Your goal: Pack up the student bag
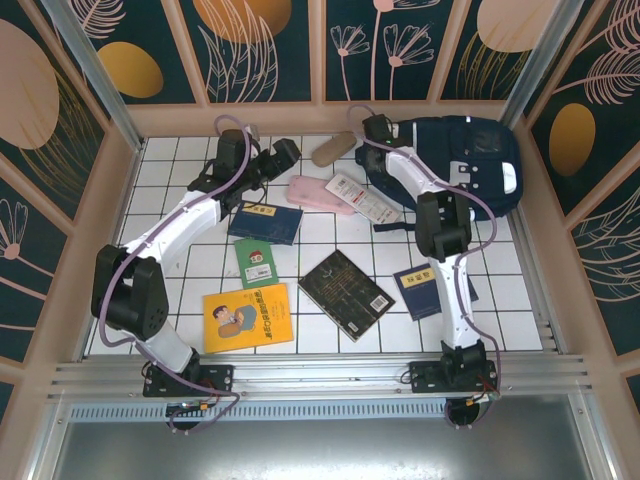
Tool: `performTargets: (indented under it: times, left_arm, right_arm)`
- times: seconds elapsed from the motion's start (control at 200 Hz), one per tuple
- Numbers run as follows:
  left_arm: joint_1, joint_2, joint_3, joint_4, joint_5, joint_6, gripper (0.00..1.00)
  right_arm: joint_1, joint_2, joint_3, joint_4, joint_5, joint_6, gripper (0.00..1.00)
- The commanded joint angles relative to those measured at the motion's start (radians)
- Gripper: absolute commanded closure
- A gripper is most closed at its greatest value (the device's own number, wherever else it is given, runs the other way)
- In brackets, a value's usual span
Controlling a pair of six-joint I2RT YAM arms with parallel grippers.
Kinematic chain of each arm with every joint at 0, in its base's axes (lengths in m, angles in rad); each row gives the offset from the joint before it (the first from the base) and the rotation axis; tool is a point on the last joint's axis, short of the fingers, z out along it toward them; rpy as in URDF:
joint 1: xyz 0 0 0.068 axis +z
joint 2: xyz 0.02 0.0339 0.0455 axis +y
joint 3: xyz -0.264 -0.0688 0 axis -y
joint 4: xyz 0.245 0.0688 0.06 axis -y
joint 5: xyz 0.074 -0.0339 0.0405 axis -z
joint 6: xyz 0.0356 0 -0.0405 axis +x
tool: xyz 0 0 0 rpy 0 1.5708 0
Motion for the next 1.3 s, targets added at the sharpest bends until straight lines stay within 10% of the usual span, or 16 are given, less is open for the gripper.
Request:
performTargets:
  times: [0.0,0.27,0.856,1.091,1.296]
  left_arm:
    - [0.0,0.027,-0.015,0.023,0.032,-0.024,0.04]
    - [0.0,0.044,-0.015,0.022,0.022,-0.021,0.05]
    - [-0.018,0.048,-0.041,0.072,0.059,-0.019,0.13]
    - [-0.049,0.122,0.049,0.074,0.169,0.025,0.13]
    - [-0.102,0.278,0.262,0.027,0.329,0.039,0.12]
  right_arm:
    - [0.001,0.096,0.103,-0.066,0.11,-0.061,0.33]
    - [0.021,0.065,0.092,-0.023,0.225,-0.111,1.0]
    - [0.036,-0.585,-0.437,0.219,-0.054,-0.102,1.0]
    - [0.008,-0.926,-0.866,0.467,-0.492,-0.077,1.0]
    - [0.023,-1.078,-1.099,0.579,-0.63,-0.123,1.0]
